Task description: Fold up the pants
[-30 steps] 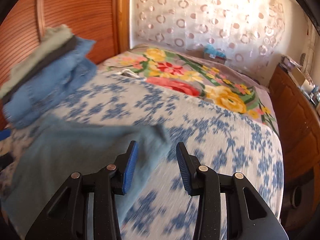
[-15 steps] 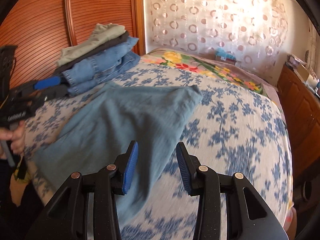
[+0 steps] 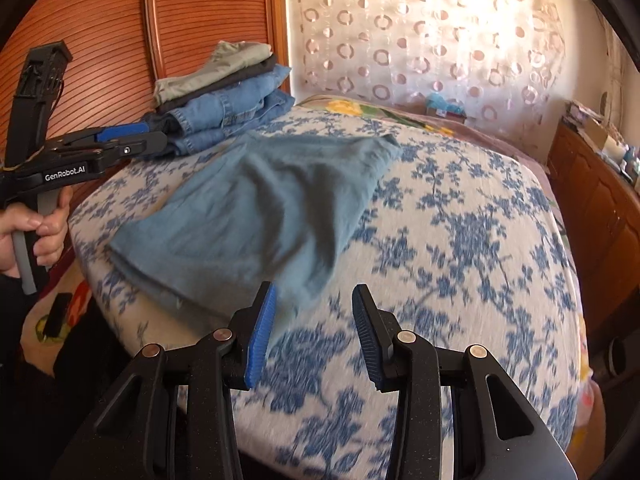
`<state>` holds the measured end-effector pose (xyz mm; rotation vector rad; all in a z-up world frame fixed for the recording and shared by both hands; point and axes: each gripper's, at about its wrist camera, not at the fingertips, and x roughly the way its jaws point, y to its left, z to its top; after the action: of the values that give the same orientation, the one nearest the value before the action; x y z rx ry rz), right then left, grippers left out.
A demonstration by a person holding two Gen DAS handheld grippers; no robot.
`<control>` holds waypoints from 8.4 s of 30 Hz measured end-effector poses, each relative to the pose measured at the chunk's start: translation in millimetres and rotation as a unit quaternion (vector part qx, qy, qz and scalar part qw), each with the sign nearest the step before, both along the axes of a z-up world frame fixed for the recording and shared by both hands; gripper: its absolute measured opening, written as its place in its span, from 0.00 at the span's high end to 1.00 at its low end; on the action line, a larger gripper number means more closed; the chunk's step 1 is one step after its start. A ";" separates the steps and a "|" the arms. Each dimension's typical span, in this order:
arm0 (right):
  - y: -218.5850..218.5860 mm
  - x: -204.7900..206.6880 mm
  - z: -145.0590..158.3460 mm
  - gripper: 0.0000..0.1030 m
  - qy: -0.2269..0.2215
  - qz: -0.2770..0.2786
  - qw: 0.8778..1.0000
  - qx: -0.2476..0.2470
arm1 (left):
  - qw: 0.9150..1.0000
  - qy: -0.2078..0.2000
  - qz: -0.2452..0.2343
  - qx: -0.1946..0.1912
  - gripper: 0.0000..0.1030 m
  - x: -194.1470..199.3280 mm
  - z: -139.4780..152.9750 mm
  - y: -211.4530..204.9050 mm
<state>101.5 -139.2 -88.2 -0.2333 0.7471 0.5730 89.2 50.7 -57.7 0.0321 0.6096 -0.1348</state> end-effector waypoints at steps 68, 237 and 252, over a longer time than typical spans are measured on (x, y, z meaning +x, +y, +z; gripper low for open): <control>22.1 -6.8 -20.7 0.65 0.023 -0.029 0.998 0.045 | 0.993 0.096 -0.021 -0.061 0.58 -63.7 -52.9 2.6; 50.6 169.1 3.3 0.53 0.026 0.051 0.998 0.017 | 0.997 0.070 0.004 -0.030 0.38 113.7 -13.8 22.5; 63.4 194.4 2.8 0.89 0.024 0.081 0.996 0.005 | 0.998 0.066 0.018 -0.019 0.38 110.6 -16.8 27.9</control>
<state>295.9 -75.8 -85.4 -0.2735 0.7770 0.7378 199.9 78.5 -74.4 -0.0239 0.7385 -0.1141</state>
